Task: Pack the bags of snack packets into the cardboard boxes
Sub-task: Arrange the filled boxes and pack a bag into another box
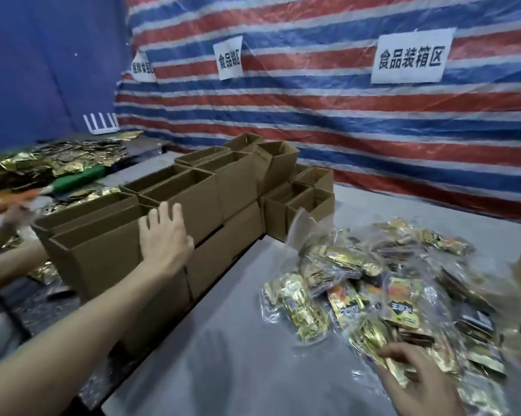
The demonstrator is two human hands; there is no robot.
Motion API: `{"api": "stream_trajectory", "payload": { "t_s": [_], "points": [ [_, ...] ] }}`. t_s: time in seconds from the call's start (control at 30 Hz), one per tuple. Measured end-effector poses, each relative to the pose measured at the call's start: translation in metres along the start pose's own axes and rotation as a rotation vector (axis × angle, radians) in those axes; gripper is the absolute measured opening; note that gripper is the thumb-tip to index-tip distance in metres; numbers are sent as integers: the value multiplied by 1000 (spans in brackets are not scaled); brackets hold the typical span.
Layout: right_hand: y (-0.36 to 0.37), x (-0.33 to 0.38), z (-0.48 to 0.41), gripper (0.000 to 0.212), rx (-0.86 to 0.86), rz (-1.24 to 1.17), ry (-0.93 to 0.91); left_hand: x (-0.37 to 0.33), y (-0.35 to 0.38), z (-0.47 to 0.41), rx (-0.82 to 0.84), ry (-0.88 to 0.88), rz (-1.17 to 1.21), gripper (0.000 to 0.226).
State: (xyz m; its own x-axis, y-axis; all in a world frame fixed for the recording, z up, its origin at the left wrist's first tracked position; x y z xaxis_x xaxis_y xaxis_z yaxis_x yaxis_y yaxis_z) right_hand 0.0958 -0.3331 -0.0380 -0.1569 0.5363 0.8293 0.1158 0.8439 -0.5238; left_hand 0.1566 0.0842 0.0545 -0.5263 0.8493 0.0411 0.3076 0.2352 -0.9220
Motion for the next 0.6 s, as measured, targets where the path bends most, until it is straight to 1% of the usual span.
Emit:
{"api": "stream_trajectory", "payload": {
  "t_s": [0.03, 0.1, 0.17, 0.23, 0.3, 0.33, 0.47, 0.5, 0.6],
  "points": [
    [0, -3, -2, 65, -9, -14, 3, 10, -4, -9, 35, -80, -81, 74],
    [-1, -6, -4, 67, 7, -49, -4, 30, -9, -15, 98, -188, -192, 74],
    [-1, -6, -6, 65, 35, -68, -11, 44, -8, -16, 168, -219, -236, 64],
    [0, -9, -7, 65, 38, -74, -3, 52, -10, -16, 233, -232, -199, 47],
    [4, -7, -7, 65, 32, -86, 15, 53, -20, -12, 235, -206, -152, 28],
    [5, -4, -7, 65, 34, -85, 12, 51, -28, -9, 231, -191, -136, 22],
    [6, 5, -4, 60, 40, -100, -40, 33, -70, 5, 187, -111, -119, 11],
    [5, 6, -4, 58, 46, -102, -47, 28, -82, 10, 168, -87, -118, 10],
    [1, 11, -2, 52, 53, -114, -65, 7, -119, 30, 102, 1, -119, 18]
  ]
}}
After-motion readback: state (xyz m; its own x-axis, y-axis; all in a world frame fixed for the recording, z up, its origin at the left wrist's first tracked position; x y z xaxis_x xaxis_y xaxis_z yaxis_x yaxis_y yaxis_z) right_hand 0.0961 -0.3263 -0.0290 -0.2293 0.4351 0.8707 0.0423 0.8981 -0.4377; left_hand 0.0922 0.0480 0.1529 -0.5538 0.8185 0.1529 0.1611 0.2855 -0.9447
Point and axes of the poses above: each hand's wrist, its own z-axis away from the middle knuckle, its own y-axis out of the palm, x = y × z, the point moved 2 cm from there along -z, towards the middle knuckle, and after that the axes turned 3 degrees about -z, right-handed, at the moved point
